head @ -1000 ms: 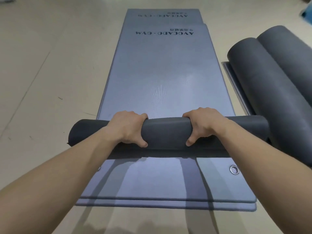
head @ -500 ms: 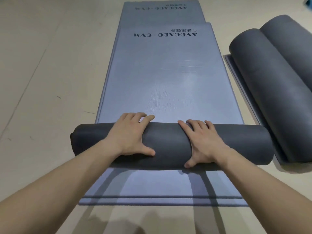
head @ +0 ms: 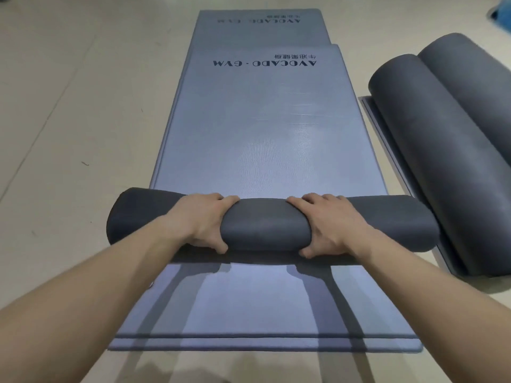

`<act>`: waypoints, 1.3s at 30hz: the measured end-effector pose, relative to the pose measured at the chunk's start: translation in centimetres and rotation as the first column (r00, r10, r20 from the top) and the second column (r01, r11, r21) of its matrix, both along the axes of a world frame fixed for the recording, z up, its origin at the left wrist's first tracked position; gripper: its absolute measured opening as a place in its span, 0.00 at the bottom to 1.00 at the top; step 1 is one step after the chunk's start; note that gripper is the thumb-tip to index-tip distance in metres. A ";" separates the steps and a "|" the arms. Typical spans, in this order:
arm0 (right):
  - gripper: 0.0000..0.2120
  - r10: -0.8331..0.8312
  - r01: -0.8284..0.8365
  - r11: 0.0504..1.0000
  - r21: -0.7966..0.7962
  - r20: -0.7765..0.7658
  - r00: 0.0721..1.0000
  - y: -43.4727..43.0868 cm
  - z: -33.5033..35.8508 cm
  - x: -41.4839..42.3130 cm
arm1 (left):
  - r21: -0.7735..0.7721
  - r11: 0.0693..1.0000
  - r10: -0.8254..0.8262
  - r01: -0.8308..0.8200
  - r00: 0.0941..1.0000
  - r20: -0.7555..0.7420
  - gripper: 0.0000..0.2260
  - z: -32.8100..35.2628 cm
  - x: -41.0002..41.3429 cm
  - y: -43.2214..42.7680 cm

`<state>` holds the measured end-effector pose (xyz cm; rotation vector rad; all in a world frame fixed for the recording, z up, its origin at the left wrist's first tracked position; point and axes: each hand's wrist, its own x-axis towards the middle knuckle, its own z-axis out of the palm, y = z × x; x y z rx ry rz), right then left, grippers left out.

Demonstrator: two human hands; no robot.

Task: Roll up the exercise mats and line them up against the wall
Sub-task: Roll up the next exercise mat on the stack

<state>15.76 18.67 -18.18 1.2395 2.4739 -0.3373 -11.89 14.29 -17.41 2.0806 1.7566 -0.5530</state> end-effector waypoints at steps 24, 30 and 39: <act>0.69 0.075 -0.056 0.917 0.394 -0.034 0.997 -1.2 -1.0 2.2 | 0.100 0.988 0.119 -0.117 0.993 -0.010 0.46 2.1 1.1 -0.9; 0.57 0.141 -0.150 0.974 0.167 0.063 0.988 2.1 3.0 -0.8 | -0.203 0.959 0.218 -0.197 0.972 0.087 0.43 3.9 -0.7 1.0; 0.53 -0.020 0.033 0.905 -0.424 0.035 0.999 4.8 3.3 -3.7 | 0.237 0.964 0.168 -0.123 0.968 -0.184 0.65 -0.7 2.7 -10.2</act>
